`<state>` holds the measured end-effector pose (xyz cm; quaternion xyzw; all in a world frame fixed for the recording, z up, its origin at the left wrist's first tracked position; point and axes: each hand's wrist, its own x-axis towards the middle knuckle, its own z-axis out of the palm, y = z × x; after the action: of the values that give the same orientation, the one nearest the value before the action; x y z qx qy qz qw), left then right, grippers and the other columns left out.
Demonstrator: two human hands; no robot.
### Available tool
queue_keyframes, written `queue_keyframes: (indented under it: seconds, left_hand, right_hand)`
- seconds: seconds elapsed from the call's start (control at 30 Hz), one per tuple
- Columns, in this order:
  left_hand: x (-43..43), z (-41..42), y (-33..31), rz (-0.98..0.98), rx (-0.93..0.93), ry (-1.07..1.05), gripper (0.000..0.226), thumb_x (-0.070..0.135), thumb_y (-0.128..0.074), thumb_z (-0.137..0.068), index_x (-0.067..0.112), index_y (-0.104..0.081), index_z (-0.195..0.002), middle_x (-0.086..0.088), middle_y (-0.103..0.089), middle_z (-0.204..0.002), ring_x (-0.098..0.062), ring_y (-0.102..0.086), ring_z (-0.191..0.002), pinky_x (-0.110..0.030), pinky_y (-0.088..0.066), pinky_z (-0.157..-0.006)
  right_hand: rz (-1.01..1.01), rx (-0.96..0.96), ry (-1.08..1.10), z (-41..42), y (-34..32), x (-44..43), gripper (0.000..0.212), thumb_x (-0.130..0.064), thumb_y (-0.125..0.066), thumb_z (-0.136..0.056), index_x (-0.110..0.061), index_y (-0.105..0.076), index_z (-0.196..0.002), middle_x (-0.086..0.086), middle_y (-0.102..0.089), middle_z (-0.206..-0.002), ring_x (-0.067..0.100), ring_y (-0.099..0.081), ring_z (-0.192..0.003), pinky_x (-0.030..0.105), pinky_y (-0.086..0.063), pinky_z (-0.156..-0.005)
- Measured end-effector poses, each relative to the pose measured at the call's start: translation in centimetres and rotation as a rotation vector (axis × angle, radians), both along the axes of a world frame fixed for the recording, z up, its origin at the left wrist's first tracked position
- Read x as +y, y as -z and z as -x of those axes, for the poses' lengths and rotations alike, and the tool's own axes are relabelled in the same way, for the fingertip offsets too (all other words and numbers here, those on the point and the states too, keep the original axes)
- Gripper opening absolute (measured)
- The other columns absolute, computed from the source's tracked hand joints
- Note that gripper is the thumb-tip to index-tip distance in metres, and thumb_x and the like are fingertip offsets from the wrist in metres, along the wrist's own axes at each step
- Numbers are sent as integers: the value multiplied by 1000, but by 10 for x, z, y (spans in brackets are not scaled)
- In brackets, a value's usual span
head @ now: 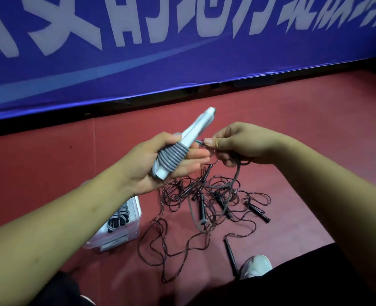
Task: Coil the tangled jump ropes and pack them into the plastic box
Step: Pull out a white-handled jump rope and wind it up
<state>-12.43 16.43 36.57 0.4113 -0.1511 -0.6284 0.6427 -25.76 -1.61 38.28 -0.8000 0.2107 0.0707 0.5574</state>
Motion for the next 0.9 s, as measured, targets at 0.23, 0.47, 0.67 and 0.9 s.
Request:
queue_keyframes:
  seconds: [0.23,0.47,0.67,0.9]
  left_hand:
    - [-6,-16,3,-28,-2,-225,48,14,-57,-91,-13,-44,-129,-42,-61,-111,-46,-66,-106,-41,-59,-83]
    - [-8,-20,-1,-18,-126,-320,41,12,-61,-89,-7,-52,-125,-25,-70,-108,-23,-70,-70,-24,-57,-54]
    - [-6,-25,0,-48,-118,-193,55,16,-67,-78,9,-57,-132,-21,-69,-110,-16,-59,-60,-20,-50,-49]
    - [-5,-25,-1,-99,-219,-116,51,18,-68,-76,-4,-55,-121,-33,-62,-117,-17,-59,-58,-19,-49,-47]
  right_hand:
    - [-54,42,-33,1,-15,9,26,-17,-53,-101,4,-67,-107,0,-49,-59,13,-42,-47,22,-32,-46]
    - [-73,24,-59,1,-29,16,29,-13,-46,-103,7,-66,-106,2,-40,-56,16,-26,-46,29,-17,-45]
    - [-39,58,-110,7,-36,21,32,-21,-50,-102,4,-69,-101,3,-36,-58,18,-23,-51,28,-17,-44]
    - [132,-106,-115,14,-51,20,21,-17,-62,-95,0,-73,-97,4,-41,-58,19,-29,-52,26,-23,-45]
